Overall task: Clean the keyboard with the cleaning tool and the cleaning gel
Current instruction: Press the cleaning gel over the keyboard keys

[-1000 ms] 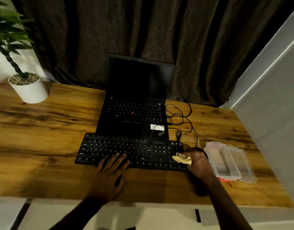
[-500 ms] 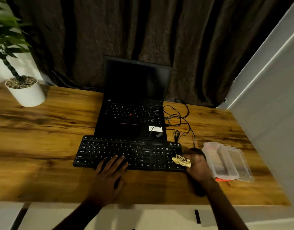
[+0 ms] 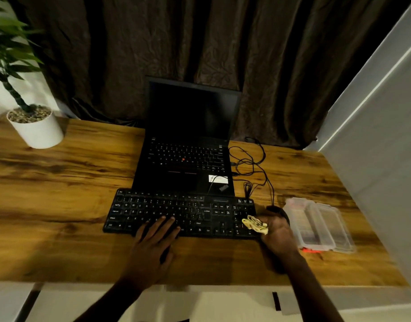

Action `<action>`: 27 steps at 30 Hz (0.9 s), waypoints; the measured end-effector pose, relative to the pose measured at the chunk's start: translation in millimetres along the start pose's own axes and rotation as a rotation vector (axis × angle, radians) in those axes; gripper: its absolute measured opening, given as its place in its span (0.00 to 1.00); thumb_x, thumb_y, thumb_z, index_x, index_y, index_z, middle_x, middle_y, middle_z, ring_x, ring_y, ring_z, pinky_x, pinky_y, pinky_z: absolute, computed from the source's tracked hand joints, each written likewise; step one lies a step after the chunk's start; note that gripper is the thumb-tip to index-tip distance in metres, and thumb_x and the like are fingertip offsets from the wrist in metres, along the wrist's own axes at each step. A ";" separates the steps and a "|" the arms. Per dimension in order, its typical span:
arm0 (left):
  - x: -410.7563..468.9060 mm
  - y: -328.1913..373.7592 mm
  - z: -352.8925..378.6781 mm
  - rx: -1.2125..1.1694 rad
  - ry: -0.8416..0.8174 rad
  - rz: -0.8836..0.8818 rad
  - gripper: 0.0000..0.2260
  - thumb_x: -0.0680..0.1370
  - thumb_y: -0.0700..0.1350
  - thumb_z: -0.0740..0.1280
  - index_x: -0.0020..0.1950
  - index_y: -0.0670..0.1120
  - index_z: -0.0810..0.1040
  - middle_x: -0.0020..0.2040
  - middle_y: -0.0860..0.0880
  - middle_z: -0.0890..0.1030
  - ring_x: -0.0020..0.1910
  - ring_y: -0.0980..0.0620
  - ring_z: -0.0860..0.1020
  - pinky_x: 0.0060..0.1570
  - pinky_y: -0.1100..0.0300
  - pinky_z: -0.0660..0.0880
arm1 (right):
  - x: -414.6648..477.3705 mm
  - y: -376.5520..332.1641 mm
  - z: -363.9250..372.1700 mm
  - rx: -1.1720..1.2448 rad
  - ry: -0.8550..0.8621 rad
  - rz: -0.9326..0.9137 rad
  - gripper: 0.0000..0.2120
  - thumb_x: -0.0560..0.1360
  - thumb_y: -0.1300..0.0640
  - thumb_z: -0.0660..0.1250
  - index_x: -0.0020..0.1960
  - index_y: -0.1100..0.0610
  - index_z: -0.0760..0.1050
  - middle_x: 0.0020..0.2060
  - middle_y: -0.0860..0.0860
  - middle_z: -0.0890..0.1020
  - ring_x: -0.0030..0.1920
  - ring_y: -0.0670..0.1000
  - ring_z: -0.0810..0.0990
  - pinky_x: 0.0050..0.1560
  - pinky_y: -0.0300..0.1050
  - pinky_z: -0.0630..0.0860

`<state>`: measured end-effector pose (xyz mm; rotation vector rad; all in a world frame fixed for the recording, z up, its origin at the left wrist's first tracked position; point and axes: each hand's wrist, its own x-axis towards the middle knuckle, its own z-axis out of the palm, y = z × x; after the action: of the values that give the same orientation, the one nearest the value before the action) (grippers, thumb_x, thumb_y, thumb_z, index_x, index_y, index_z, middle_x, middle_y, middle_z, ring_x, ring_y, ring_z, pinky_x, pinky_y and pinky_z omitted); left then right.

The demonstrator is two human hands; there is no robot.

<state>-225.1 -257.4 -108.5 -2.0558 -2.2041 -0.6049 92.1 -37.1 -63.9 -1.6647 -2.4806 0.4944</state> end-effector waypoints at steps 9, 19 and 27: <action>0.9 1.0 -0.7 0.008 0.007 -0.004 0.22 0.78 0.55 0.57 0.71 0.52 0.74 0.75 0.50 0.69 0.75 0.48 0.64 0.70 0.40 0.60 | -13.6 -53.9 5.2 0.035 -0.081 -0.150 0.24 0.70 0.64 0.72 0.64 0.47 0.77 0.60 0.43 0.76 0.61 0.46 0.74 0.62 0.43 0.75; 0.4 0.9 -1.8 0.006 0.004 0.002 0.23 0.76 0.55 0.59 0.71 0.52 0.74 0.75 0.51 0.69 0.75 0.49 0.64 0.72 0.42 0.58 | -22.7 -53.7 6.0 -0.021 -0.007 -0.136 0.22 0.72 0.61 0.70 0.63 0.44 0.76 0.61 0.45 0.76 0.60 0.46 0.73 0.59 0.41 0.74; 0.6 0.4 -1.4 0.006 -0.015 -0.001 0.22 0.80 0.56 0.54 0.71 0.52 0.73 0.75 0.50 0.69 0.75 0.49 0.64 0.70 0.40 0.60 | -29.9 -23.4 -0.9 0.033 0.037 -0.060 0.22 0.72 0.58 0.71 0.62 0.41 0.75 0.62 0.45 0.75 0.62 0.48 0.72 0.60 0.47 0.75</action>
<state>-225.1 -257.3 -106.9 -2.0629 -2.2129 -0.5833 83.5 -72.4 -52.8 -1.5675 -2.4738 0.4904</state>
